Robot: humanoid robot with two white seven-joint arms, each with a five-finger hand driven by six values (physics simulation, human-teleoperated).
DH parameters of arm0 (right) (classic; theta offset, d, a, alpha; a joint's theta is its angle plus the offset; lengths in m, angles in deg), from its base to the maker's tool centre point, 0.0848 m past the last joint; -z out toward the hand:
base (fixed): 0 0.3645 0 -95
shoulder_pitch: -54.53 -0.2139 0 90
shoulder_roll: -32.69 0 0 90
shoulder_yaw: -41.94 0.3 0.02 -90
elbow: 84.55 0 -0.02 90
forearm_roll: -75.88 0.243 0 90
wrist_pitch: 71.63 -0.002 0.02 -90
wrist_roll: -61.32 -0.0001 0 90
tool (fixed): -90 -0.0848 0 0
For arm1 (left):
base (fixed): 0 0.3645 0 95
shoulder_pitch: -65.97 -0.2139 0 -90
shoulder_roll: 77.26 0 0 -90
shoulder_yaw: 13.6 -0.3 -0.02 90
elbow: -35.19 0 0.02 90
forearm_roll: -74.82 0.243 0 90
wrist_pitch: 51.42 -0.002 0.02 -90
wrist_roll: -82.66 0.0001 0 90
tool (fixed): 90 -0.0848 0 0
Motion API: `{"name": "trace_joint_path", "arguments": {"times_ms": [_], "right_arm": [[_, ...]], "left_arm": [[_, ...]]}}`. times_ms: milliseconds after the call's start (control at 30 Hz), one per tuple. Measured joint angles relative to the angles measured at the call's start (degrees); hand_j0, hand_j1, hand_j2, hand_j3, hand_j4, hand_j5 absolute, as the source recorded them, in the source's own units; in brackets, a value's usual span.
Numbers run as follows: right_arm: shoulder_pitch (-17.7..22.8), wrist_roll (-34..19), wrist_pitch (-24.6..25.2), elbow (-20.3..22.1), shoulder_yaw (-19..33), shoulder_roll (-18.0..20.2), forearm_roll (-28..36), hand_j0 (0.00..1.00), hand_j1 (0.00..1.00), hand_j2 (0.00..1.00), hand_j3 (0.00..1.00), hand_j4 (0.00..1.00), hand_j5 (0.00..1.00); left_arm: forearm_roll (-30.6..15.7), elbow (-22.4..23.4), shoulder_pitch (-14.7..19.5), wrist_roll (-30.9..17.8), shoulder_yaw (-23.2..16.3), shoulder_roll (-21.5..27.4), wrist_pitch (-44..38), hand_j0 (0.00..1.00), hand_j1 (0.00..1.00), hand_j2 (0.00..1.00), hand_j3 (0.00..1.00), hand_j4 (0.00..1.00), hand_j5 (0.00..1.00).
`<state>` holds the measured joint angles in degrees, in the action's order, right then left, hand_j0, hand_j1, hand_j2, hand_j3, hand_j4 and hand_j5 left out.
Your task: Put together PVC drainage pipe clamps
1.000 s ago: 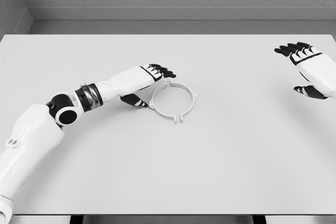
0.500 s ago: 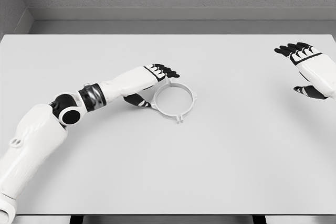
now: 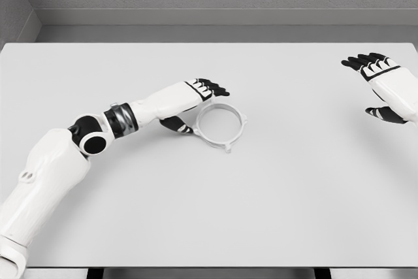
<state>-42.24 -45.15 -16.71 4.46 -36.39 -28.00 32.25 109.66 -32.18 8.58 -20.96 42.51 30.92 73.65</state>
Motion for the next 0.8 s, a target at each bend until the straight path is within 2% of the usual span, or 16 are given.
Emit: {"name": "trace_joint_path", "arguments": {"times_ms": [267, 400, 567, 667, 800], "right_arm": [[0.0, 0.0, 0.0, 0.07, 0.0, -0.02, 0.0, 1.0, 1.0, 1.0, 1.0, 1.0, 1.0], [0.0, 0.0, 0.0, 0.08, 0.0, -0.05, 0.0, 1.0, 1.0, 1.0, 1.0, 1.0, 1.0], [0.0, 0.0, 0.0, 0.09, 0.0, -0.08, 0.0, 1.0, 1.0, 1.0, 1.0, 1.0, 1.0], [0.09, 0.0, 0.0, 0.09, 0.0, -0.08, 0.0, 1.0, 1.0, 1.0, 1.0, 1.0, 1.0], [0.09, 0.0, 0.0, 0.09, 0.0, -0.07, 0.0, 1.0, 1.0, 1.0, 1.0, 1.0, 1.0]], "left_arm": [[-0.21, 0.1, 0.53, 0.04, 0.43, 0.61, 0.0, 1.0, 1.0, 1.0, 1.0, 1.0, 1.0], [-1.25, 0.11, 0.7, 0.13, 1.03, 3.3, 0.0, 1.0, 1.0, 1.0, 1.0, 1.0, 1.0], [-6.48, 0.67, 1.76, 0.21, 3.17, 12.7, -0.01, 1.0, 1.0, 1.0, 1.0, 1.0, 1.0], [-8.07, 1.29, 1.93, 0.22, 4.12, 19.18, -0.01, 1.0, 1.0, 1.0, 1.0, 1.0, 1.0], [-9.79, 2.17, 1.67, 0.27, 5.22, 25.19, -0.01, 1.0, 1.0, 1.0, 1.0, 1.0, 1.0]]}}
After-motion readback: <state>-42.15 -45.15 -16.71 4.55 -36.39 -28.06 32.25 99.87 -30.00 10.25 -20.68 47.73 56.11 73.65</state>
